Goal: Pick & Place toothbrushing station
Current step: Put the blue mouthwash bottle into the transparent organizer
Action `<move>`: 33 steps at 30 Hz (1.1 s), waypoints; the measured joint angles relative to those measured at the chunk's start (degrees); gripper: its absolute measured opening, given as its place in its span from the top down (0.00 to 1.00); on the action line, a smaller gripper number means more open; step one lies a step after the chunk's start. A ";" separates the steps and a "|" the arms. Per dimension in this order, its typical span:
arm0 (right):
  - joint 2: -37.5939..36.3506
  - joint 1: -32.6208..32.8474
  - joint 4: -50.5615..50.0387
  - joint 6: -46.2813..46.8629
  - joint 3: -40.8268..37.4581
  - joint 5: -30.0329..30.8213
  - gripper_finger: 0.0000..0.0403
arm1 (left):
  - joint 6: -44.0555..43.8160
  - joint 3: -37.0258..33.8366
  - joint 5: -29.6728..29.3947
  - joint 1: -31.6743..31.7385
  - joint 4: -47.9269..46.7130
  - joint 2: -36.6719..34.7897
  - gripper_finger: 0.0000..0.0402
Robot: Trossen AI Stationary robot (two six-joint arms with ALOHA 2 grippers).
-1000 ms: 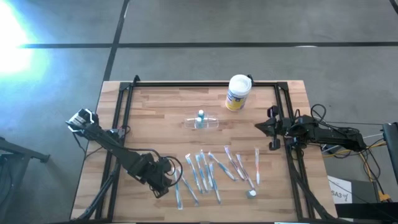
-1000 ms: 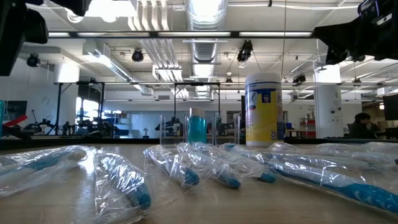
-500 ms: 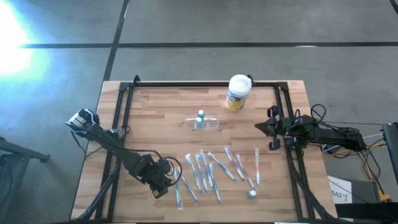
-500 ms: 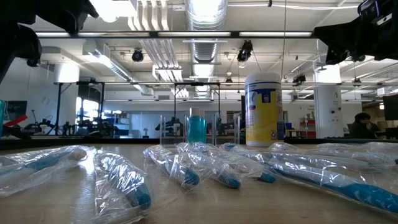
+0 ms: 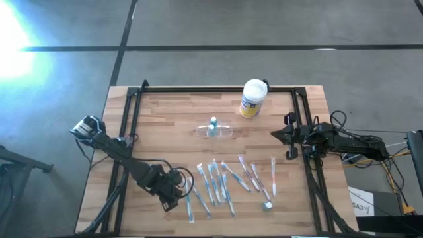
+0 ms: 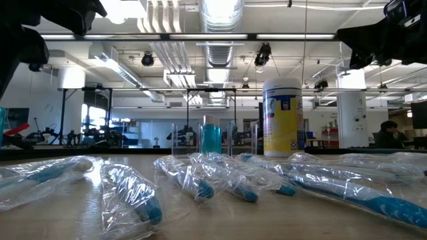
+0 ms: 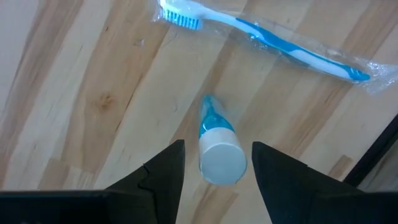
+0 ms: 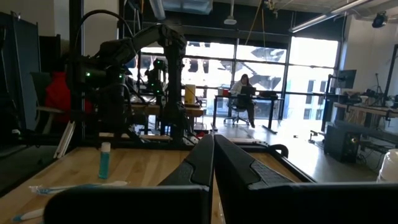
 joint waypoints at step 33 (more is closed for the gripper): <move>-0.02 0.01 0.00 -0.45 0.00 0.04 0.98 | 17.86 4.97 -3.01 0.11 -9.28 -5.09 0.76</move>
